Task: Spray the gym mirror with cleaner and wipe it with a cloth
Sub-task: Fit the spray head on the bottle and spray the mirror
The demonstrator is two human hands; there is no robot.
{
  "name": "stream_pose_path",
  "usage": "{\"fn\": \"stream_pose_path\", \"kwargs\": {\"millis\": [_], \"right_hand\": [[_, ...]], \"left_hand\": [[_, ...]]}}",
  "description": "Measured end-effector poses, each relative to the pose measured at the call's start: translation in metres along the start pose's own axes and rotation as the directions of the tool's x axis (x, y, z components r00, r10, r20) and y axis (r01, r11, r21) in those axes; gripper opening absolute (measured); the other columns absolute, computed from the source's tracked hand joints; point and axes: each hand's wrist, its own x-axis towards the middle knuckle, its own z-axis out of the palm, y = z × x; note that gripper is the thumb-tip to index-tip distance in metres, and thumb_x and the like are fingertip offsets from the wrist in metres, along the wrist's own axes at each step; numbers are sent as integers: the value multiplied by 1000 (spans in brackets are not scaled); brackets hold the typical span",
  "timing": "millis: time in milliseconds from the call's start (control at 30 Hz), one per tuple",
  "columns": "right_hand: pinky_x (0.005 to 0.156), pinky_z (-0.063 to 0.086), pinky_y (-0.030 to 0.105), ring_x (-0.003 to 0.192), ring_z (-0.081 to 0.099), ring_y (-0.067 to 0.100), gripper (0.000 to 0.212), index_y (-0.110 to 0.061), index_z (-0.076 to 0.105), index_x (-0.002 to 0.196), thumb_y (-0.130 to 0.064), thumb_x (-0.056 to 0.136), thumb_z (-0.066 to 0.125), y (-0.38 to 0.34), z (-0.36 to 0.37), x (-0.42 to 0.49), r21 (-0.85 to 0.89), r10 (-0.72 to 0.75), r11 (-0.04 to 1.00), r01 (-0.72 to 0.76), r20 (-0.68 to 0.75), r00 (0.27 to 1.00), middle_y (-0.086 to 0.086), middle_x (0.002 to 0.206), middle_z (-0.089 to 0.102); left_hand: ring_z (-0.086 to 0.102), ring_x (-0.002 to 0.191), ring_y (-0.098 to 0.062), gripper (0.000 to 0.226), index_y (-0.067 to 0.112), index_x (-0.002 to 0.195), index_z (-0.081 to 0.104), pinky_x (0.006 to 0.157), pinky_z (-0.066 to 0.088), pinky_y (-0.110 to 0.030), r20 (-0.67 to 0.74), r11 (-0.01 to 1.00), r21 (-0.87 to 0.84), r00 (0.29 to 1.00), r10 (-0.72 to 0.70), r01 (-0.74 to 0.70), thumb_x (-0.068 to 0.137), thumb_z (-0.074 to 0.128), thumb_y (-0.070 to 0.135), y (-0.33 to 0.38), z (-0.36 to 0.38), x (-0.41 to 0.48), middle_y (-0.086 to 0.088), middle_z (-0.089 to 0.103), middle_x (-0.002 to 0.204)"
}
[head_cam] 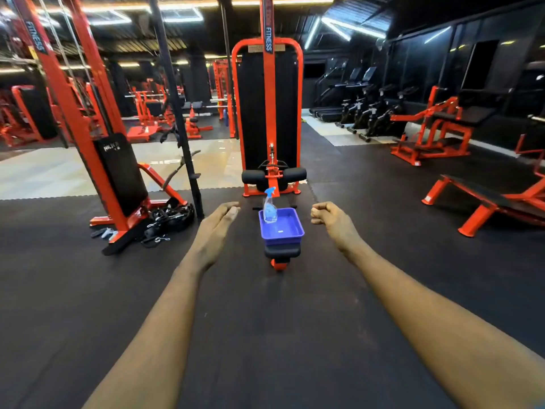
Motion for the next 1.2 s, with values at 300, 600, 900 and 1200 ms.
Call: {"fn": "stream_pose_path", "kwargs": {"millis": [300,600,900,1200], "right_hand": [[99,54,38,109,68,20,18,-19,62,118,-30,105,55,41,77,168,23,38,999,-38,14,999,3,117,69],[84,49,22,106,66,7,19,-24,61,121,-33,106,54,47,152,336,6,84,996,-84,-41,996,-6,117,67],[92,54,29,108,66,11,18,-26,62,120,-34,106,54,123,189,502,59,140,989,-135,-76,987,-7,116,68],[96,54,37,108,67,15,28,-15,62,126,-27,102,64,192,222,673,93,278,958,-272,-69,958,3,117,70]], "left_hand": [[55,131,-7,65,35,126,64,105,41,-21,78,994,-84,995,-69,76,81,42,76,-101,2,152,9,67,132],[54,131,-7,68,34,133,61,93,37,-13,174,987,-94,979,-111,129,83,42,76,-194,-14,335,9,64,136],[54,134,-9,59,28,137,60,107,38,-24,261,990,-50,958,-117,134,93,44,63,-300,35,500,6,62,141],[57,128,-10,37,19,136,62,107,40,-25,289,983,37,939,-184,182,110,45,40,-387,86,670,4,65,134]]}}
